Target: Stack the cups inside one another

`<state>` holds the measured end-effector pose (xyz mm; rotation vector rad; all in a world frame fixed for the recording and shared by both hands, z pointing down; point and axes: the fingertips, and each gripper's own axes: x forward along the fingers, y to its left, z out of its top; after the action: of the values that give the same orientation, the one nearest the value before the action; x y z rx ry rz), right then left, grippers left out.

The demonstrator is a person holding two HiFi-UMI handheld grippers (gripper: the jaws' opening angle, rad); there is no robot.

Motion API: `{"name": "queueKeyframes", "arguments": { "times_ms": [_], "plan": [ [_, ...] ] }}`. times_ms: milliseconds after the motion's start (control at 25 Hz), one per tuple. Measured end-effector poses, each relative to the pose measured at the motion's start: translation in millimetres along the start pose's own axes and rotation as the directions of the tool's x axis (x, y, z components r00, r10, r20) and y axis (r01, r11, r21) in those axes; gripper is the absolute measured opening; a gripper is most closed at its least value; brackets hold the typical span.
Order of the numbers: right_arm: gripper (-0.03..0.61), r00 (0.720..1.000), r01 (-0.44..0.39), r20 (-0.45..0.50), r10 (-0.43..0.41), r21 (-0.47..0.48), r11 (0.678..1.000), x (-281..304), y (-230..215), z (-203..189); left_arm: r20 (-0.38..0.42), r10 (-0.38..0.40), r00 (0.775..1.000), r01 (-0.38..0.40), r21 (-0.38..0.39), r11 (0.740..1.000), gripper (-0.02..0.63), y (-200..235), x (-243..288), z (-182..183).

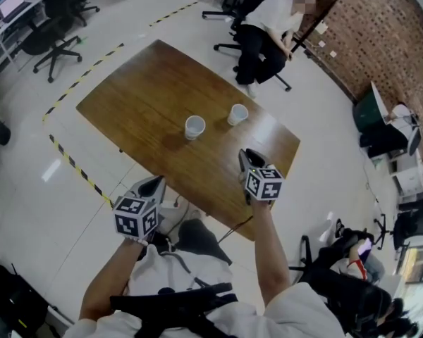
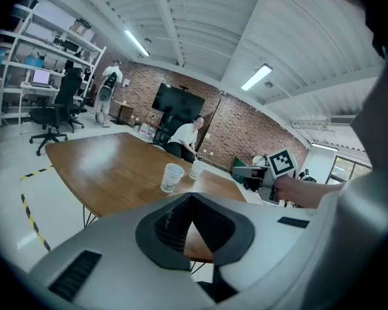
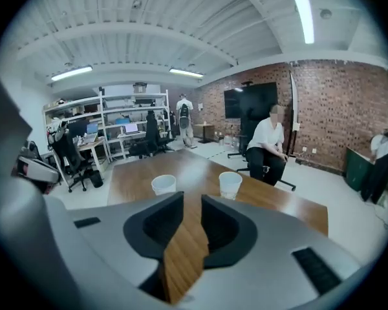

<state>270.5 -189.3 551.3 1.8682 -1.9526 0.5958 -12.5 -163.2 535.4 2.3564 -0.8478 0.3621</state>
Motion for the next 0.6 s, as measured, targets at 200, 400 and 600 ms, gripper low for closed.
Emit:
{"name": "queueKeyframes", "arguments": {
  "times_ms": [200, 400, 600],
  "plan": [
    [0.115, 0.999, -0.002, -0.033, -0.001, -0.1, 0.995, 39.9, -27.4, 29.7, 0.018, 0.023, 1.0, -0.023, -0.003, 1.0, -0.005, -4.6, 8.9, 8.6],
    [0.115, 0.994, -0.043, -0.111, 0.02, -0.212, 0.976, 83.4, -47.1, 42.7, 0.04, 0.064, 0.997, -0.063, -0.029, 0.998, -0.005, -7.0, 19.1, 15.9],
    [0.13, 0.979, -0.094, -0.202, 0.03, -0.314, 0.945, 126.6, -63.1, 38.5, 0.051, 0.115, 0.992, -0.112, -0.067, 0.991, -0.005, -4.0, 30.8, 20.8]
  ]
}}
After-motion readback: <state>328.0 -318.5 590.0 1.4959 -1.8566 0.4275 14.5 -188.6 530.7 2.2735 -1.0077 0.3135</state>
